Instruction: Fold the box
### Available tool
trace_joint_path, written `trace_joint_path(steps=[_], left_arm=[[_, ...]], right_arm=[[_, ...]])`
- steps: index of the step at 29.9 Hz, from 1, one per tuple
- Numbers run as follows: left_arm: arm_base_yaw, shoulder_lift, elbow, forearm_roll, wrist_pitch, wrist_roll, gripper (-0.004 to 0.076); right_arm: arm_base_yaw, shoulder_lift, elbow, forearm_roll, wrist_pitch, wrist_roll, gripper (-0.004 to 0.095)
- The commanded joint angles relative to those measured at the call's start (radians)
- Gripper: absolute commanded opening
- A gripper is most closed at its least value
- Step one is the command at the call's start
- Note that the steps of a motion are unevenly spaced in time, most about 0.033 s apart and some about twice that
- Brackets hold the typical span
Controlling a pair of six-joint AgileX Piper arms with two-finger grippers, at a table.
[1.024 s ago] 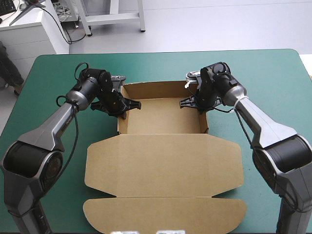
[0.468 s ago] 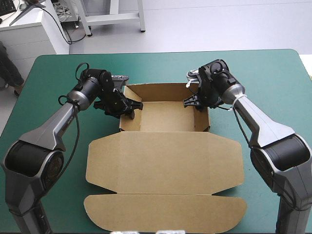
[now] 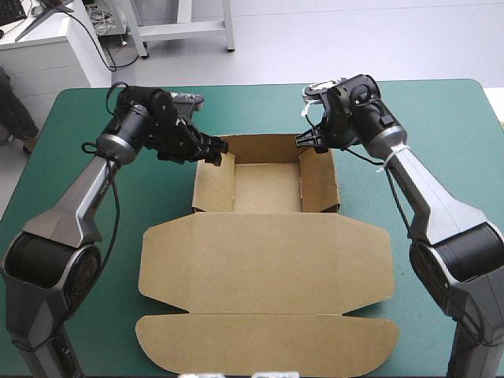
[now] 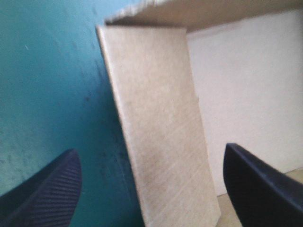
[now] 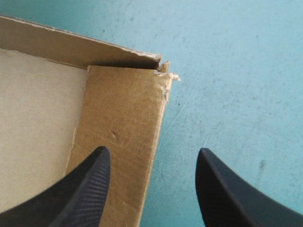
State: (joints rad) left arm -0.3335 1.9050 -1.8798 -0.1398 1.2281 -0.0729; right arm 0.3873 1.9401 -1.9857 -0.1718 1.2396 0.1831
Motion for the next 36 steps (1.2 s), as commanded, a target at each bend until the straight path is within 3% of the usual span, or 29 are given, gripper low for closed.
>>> trace_joint_path(steps=[1, 4, 6, 9, 11, 12, 18, 22, 25, 29, 36], left_arm=[[-0.003, -0.079, -0.154, 0.035, 0.068, 0.002, 0.0581], [-0.003, -0.107, -0.235, 0.089, 0.068, 0.002, 0.0554], [-0.003, -0.132, -0.272, 0.124, 0.068, 0.002, 0.0466], [-0.003, -0.19, -0.274, 0.168, 0.068, 0.03, 0.0231], [-0.003, -0.241, -0.256, 0.171, 0.068, 0.032, 0.0015], [-0.003, -0.265, -0.244, 0.169, 0.068, 0.039, -0.0002], [-0.003, -0.424, -0.057, 0.173, 0.068, 0.052, -0.0008], [-0.003, -0.53, 0.107, 0.179, 0.064, 0.054, -0.0008], [-0.003, -0.625, 0.247, 0.179, 0.019, 0.054, -0.0008], [-0.003, -0.758, 0.427, 0.155, -0.084, 0.054, -0.0008], [-0.003, -0.956, 0.717, 0.11, -0.158, 0.054, -0.0008]], right_arm=[[-0.001, -0.103, -0.038, -0.025, 0.01, -0.028, 0.0509], [-0.001, -0.138, -0.036, -0.015, 0.01, -0.015, 0.0509], [-0.001, -0.153, -0.036, -0.01, 0.011, 0.003, 0.051], [-0.001, -0.166, -0.034, -0.01, 0.011, 0.015, 0.051], [-0.001, -0.166, -0.03, -0.01, 0.011, 0.015, 0.0511], [-0.001, -0.166, -0.027, -0.005, 0.011, 0.015, 0.0511], [-0.006, -0.126, -0.006, 0.012, 0.011, 0.032, 0.0509], [-0.033, -0.085, 0.028, 0.101, 0.011, 0.037, 0.0509], [-0.053, -0.062, 0.065, 0.16, 0.011, 0.037, 0.0509], [-0.062, -0.031, 0.083, 0.165, 0.011, 0.037, 0.0509], [-0.062, 0.019, 0.083, 0.172, 0.011, 0.037, 0.0509]])
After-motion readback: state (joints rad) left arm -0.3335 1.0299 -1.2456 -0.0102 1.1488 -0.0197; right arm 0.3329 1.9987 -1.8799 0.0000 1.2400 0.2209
